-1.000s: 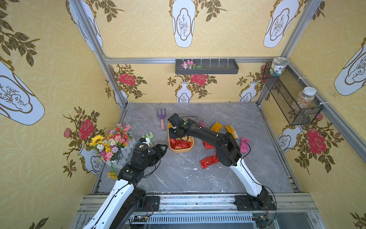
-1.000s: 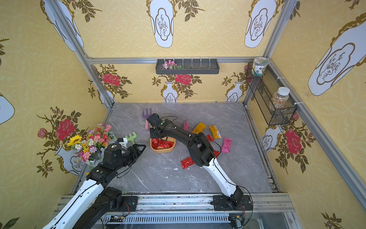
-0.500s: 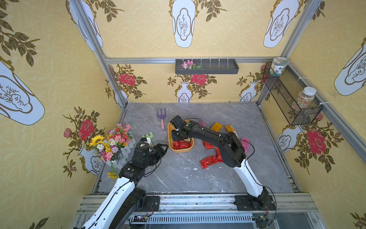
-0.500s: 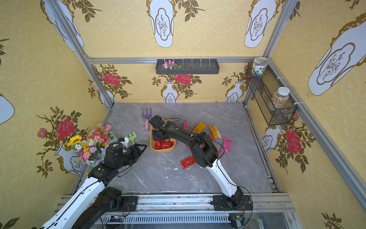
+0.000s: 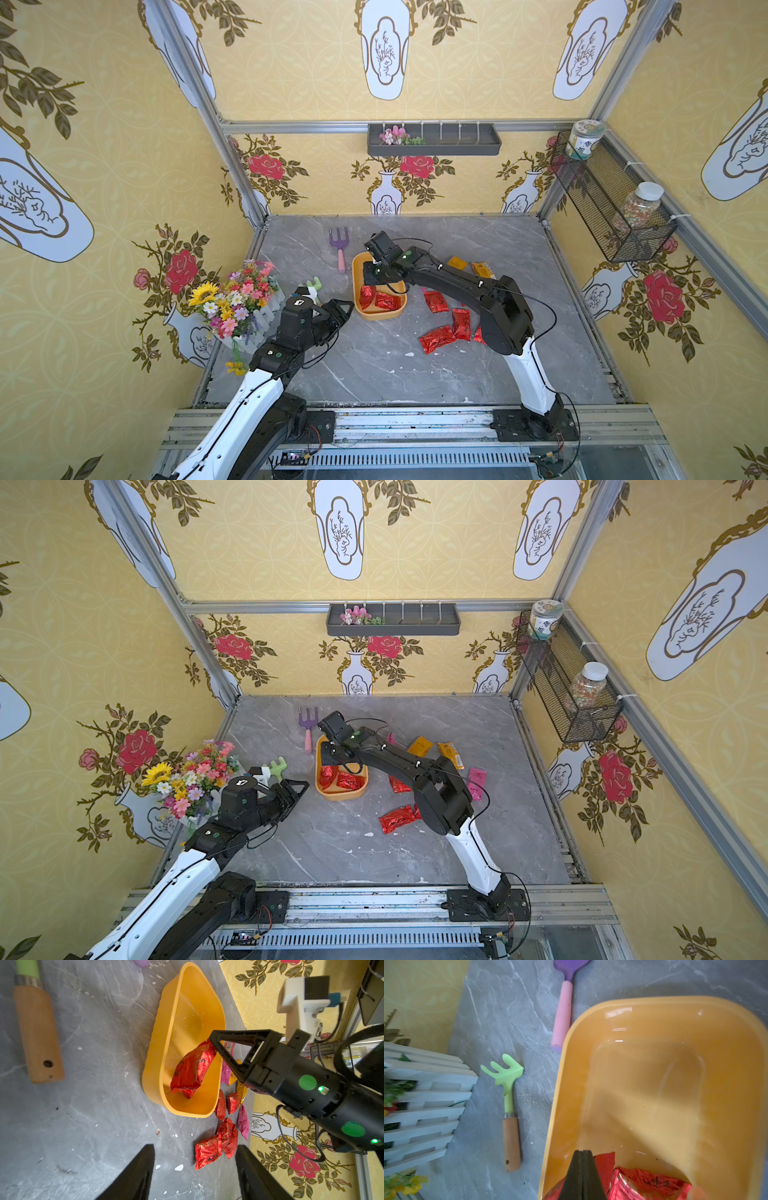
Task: Take the tea bags out of the storage box
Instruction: Pick up the tea bag from the storage box, then place the tea bag at the center of the board.
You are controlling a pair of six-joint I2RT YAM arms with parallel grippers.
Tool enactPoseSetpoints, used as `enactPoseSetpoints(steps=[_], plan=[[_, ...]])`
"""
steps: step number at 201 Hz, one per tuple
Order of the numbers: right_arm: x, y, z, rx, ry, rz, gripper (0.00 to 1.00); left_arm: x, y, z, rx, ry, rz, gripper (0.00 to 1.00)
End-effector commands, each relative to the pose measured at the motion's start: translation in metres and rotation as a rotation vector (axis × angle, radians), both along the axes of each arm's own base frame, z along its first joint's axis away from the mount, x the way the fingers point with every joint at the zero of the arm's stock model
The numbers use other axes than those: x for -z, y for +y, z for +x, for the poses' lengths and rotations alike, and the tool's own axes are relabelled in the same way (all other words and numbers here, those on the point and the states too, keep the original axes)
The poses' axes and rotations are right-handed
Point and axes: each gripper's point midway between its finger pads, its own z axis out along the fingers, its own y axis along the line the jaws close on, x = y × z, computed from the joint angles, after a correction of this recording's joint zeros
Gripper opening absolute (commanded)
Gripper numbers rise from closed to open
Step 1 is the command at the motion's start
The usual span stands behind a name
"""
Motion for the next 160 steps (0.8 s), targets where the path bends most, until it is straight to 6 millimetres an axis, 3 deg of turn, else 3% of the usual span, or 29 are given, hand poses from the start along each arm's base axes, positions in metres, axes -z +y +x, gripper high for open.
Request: enactPoseSetpoints(steps=[1, 40, 75, 93, 112, 140, 160], plan=[[-0.032, 0.001, 0.0, -0.015, -0.06, 0.054, 0.0, -0.012, -0.002, 0.004, 0.007, -0.035, -0.01, 0.68], [-0.059, -0.026, -0.024, -0.046, -0.105, 0.021, 0.0, -0.03, -0.003, 0.009, 0.009, -0.067, -0.013, 0.68], [-0.056, -0.08, -0.045, -0.055, -0.148, -0.168, 0.0, -0.038, -0.006, 0.013, 0.022, -0.08, -0.014, 0.68], [-0.047, -0.122, -0.049, -0.018, -0.177, -0.313, 0.0, -0.039, -0.01, 0.015, 0.034, -0.082, -0.027, 0.67], [-0.037, -0.179, -0.046, 0.077, -0.159, -0.42, 0.0, -0.04, -0.014, 0.017, 0.045, -0.084, -0.042, 0.66], [-0.024, -0.268, -0.038, 0.266, -0.093, -0.436, 0.0, -0.041, -0.025, 0.022, 0.073, -0.087, -0.057, 0.66], [-0.013, -0.321, -0.043, 0.384, -0.026, -0.446, 0.0, -0.041, -0.035, 0.024, 0.097, -0.088, -0.06, 0.65]])
